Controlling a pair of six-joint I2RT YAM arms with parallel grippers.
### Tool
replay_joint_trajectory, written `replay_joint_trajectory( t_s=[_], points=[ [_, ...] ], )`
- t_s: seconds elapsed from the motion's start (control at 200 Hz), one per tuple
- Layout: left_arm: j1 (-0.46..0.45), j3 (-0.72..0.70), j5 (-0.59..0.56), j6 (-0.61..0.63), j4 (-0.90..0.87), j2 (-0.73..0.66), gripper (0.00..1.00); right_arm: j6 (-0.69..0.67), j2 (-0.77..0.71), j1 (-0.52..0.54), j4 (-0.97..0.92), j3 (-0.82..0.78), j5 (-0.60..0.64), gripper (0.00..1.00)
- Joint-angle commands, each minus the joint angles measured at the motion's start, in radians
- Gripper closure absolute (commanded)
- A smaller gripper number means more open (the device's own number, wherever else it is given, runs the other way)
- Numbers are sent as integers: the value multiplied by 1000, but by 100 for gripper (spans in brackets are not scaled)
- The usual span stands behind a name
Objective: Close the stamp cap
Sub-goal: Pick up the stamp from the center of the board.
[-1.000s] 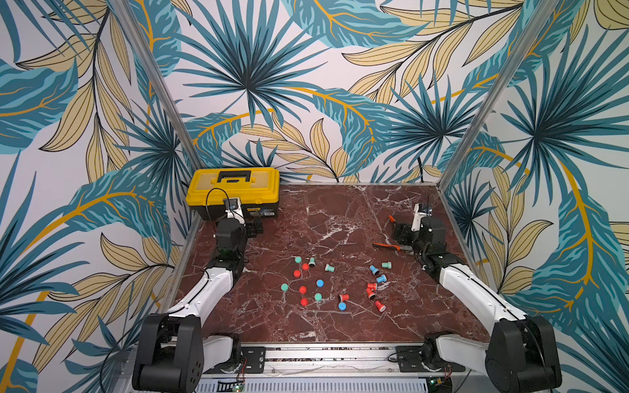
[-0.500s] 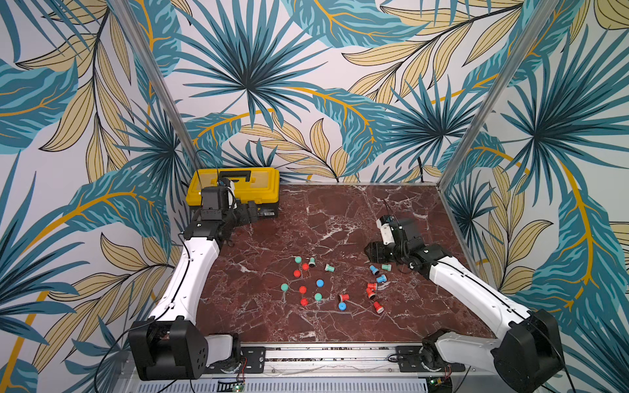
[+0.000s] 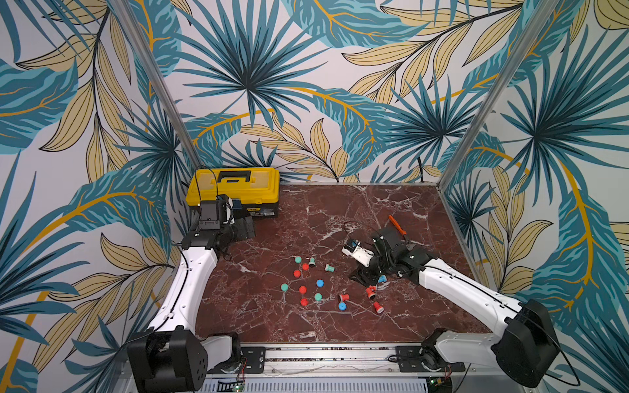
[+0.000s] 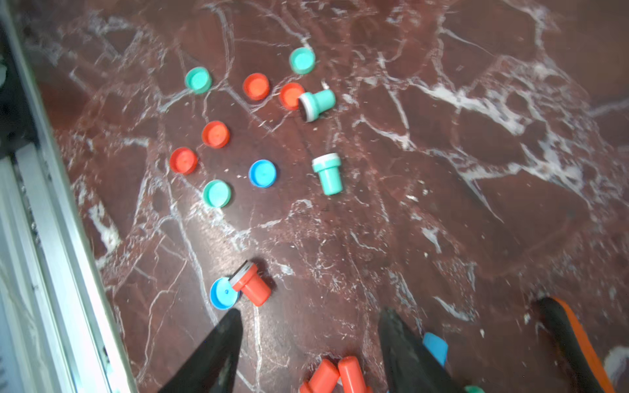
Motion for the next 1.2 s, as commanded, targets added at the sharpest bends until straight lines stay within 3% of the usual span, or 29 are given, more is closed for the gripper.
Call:
replay_joint_trajectory(
  t_s=[0.0, 0.135, 0.361, 1.197],
  points=[
    [4, -3, -18, 5, -6, -36, 0, -258, 59, 40, -130, 44, -23, 38],
    [3, -12, -25, 5, -6, -50, 1, -308, 158, 66, -192, 82, 11, 47],
    [3, -22, 4, -10, -6, -62, 0, -320, 273, 104, -135, 70, 34, 57],
    [3, -18, 66, -52, -4, -29, 0, -339, 376, 139, -35, 34, 65, 69]
  ],
)
